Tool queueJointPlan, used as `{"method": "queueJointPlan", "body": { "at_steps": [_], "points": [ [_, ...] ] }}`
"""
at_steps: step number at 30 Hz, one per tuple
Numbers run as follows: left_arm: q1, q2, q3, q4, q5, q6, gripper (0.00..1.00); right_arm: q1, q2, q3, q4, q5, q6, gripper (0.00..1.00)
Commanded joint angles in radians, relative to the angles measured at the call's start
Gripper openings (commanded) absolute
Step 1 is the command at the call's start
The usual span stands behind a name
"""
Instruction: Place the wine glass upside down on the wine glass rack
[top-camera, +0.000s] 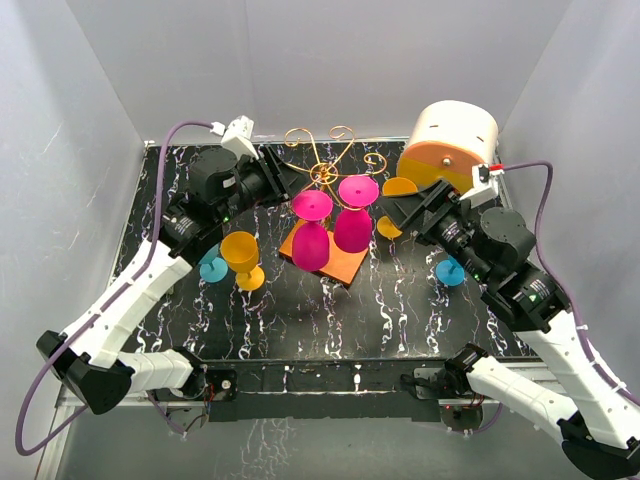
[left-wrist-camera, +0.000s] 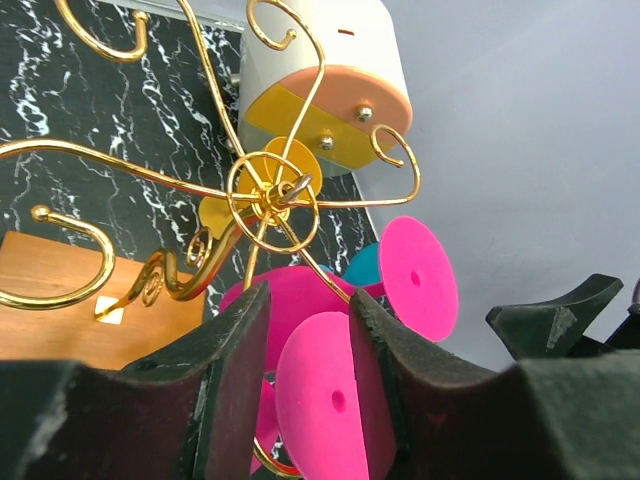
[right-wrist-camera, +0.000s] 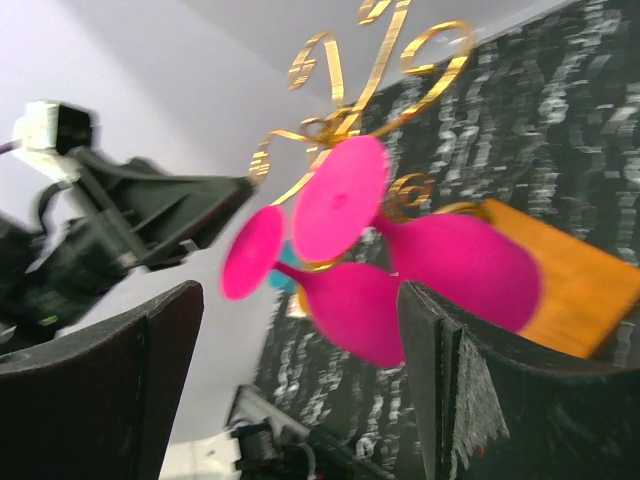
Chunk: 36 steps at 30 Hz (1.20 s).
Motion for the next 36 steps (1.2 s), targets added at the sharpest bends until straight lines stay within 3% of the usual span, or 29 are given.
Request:
{"method": "queueJointPlan", "body": {
  "at_steps": [1,7,10,16,20,23,26,31,36],
  "points": [
    [0.004,-0.012,0.061,-0.041,-0.051,0.055,0.38,0.005,-0.013,0.029,-0.12,0.236,-0.123,0.76],
    [0.006,-0.059,0.101,-0.067,-0.139,0.125,0.45,0.005,0.014,0.102,-0.335,0.543,-0.239,0.73],
    [0.006,-0.099,0.105,-0.064,-0.201,0.186,0.52,0.005,0.054,0.141,-0.406,0.627,-0.274,0.64],
    [0.007,-0.179,0.068,-0.137,-0.401,0.261,0.59,0.004,0.151,0.161,-0.473,0.765,-0.275,0.6],
    [0.007,-0.255,0.013,-0.176,-0.5,0.269,0.61,-0.003,0.199,0.122,-0.504,0.836,-0.205,0.5],
    [0.007,-0.314,-0.038,-0.173,-0.543,0.269,0.61,-0.036,0.211,0.049,-0.454,0.801,-0.197,0.45],
    [0.006,-0.352,-0.065,-0.176,-0.565,0.269,0.62,-0.144,0.244,0.023,-0.439,0.742,-0.209,0.45],
    [0.007,-0.369,-0.067,-0.178,-0.577,0.299,0.64,-0.37,0.274,-0.02,-0.347,0.546,-0.299,0.46],
    [0.006,-0.377,-0.066,-0.17,-0.563,0.315,0.64,-0.464,0.323,-0.081,-0.319,0.389,-0.296,0.46]
  ]
}}
